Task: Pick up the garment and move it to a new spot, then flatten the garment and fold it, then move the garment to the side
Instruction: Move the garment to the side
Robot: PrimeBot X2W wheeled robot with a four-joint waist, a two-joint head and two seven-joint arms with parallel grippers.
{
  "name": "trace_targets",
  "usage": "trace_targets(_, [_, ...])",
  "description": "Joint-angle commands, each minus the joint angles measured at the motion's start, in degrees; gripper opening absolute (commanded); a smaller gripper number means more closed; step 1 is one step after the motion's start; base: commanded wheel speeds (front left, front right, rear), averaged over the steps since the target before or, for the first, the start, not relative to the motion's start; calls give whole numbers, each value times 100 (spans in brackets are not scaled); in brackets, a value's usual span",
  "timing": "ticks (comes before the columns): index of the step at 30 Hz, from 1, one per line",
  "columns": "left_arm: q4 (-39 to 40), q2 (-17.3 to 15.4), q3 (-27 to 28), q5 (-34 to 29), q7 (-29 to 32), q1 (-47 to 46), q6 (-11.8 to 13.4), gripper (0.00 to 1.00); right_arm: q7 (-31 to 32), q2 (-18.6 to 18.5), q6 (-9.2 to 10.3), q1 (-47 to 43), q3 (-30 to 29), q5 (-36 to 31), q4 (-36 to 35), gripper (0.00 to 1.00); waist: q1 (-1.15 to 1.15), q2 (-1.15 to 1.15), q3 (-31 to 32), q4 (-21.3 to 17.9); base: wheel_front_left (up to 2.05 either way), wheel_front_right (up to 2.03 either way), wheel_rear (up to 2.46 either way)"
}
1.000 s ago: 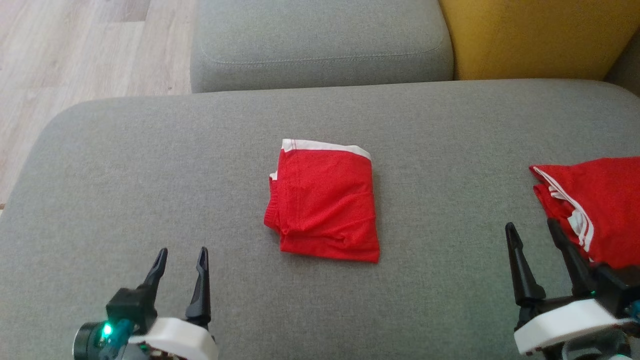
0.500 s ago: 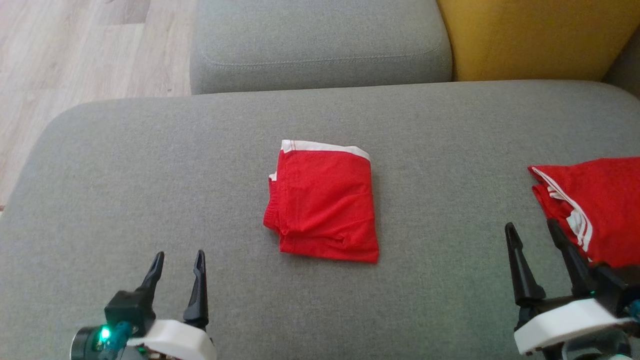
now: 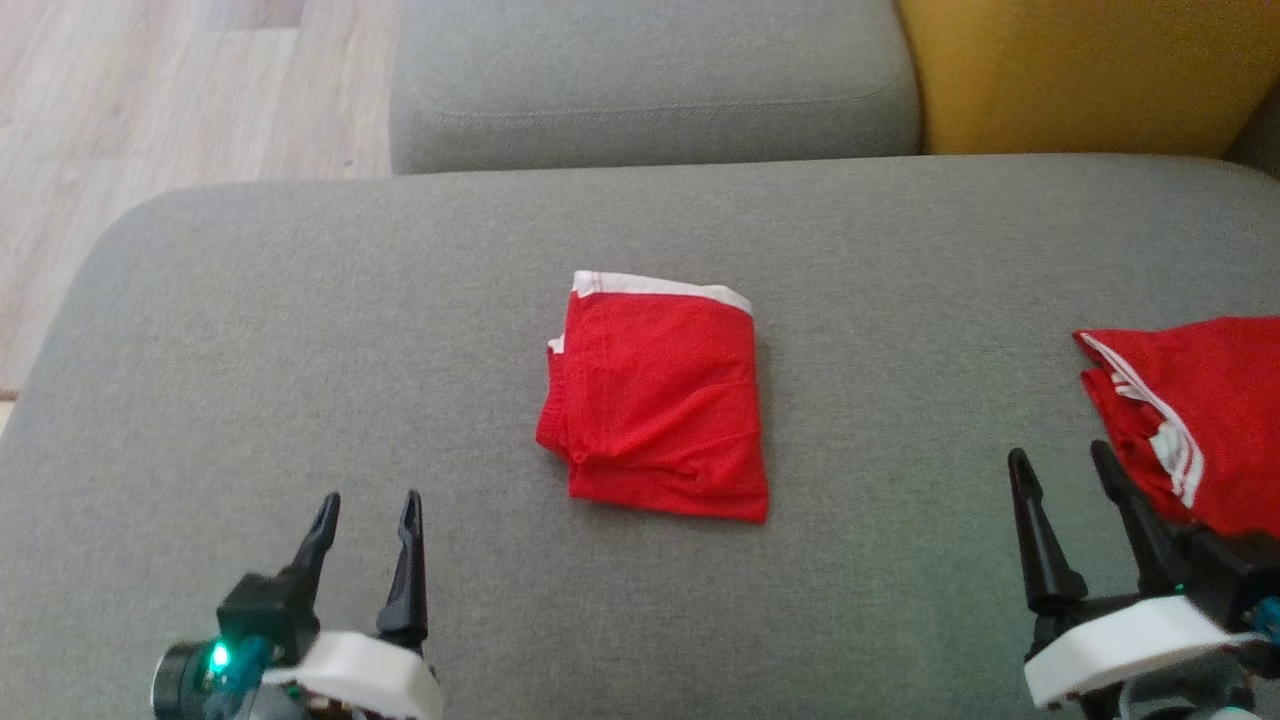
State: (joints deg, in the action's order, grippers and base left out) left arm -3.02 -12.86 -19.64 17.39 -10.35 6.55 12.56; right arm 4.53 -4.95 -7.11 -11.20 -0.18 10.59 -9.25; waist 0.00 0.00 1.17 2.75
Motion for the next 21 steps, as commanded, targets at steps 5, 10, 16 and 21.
trace_targets(5, [136, 59, 102, -34, -191, -778, -72, 100, -90, -25, -37, 635, 221, 145, 334, 100, 0, 0, -396, 363, 0, 0, 0])
trace_targets(10, [35, 283, -42, -95, -331, -1361, -219, 100, -219, 13, -37, 1353, 508, 234, 1194, 100, 0, 0, -848, 824, 0, 0, 0])
trace_targets(16, [-122, 547, -131, -233, -450, -1843, -362, 100, -414, 92, -37, 2326, 904, 347, 2680, 100, 0, 0, -1305, 1377, 0, 0, 0])
trace_targets(21, [-78, 678, -79, -335, -462, -1911, -437, 100, -455, 146, -37, 2651, 1019, 571, 3583, 100, 0, 0, -1396, 1591, 0, 0, 0])
